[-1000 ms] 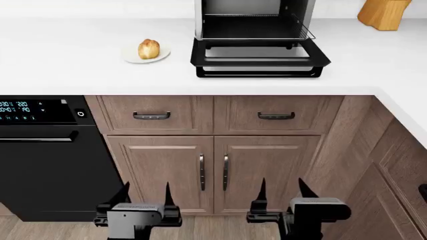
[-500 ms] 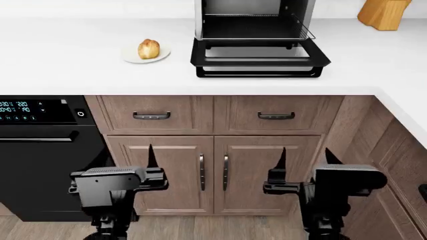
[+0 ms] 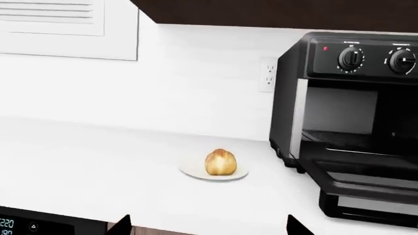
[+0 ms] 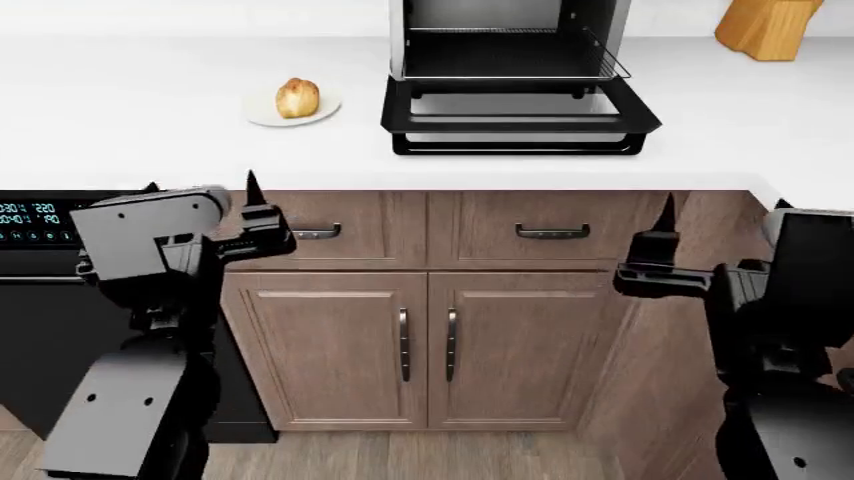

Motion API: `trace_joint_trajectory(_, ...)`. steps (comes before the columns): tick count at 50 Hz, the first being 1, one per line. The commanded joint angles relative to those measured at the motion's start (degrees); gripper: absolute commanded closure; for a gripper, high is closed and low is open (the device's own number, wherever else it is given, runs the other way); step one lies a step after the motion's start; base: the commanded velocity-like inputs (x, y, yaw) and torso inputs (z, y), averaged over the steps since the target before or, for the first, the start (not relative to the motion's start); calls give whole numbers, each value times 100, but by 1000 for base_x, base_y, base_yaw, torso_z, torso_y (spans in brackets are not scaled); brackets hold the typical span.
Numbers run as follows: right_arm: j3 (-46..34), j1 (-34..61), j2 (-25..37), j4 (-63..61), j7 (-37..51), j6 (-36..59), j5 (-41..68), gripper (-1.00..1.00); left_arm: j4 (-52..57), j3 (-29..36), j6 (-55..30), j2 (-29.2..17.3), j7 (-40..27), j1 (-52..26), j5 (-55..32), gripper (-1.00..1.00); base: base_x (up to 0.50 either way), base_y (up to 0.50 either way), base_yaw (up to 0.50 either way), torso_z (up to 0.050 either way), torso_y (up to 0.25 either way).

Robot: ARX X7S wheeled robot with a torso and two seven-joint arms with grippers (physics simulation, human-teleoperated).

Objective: Place the bread on the rack of the toaster oven.

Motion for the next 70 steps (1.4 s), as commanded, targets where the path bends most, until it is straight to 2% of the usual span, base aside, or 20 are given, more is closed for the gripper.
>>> trace_joint_trajectory(1, 322, 1004, 434, -313, -63, 1317, 98, -100, -464, -45, -353, -88, -228, -926, 56, -100, 0, 0, 0, 0, 0)
trace_joint_trajectory(10, 618, 1222, 542, -492, -181, 1768, 175, -100, -744, -65, -306, -91, -323, -1155, 86, -100, 0, 0, 0, 0, 0)
trace_joint_trajectory(15, 767, 1240, 520, -437, -232, 1718, 200, -100, -803, -125, -502, -103, -346, -1275, -6, -100, 184, 0, 0, 0, 0)
trace_joint_trajectory(38, 932, 1319, 535, -502, -247, 1814, 265, -100, -596, -106, -518, -178, -441, -1192, -59, -100, 487, -45, 0, 0, 0)
trace_joint_trajectory(60, 925, 1666, 740, -702, -162, 2334, 414, -100, -681, -192, -557, -321, -540, -1323, -82, -100, 500, -232, 0, 0, 1)
trace_joint_trajectory(70, 998, 1684, 925, -678, 243, 2397, 890, -100, -776, -156, -534, -378, -610, -1359, -14, -100, 0, 0, 0, 0, 1)
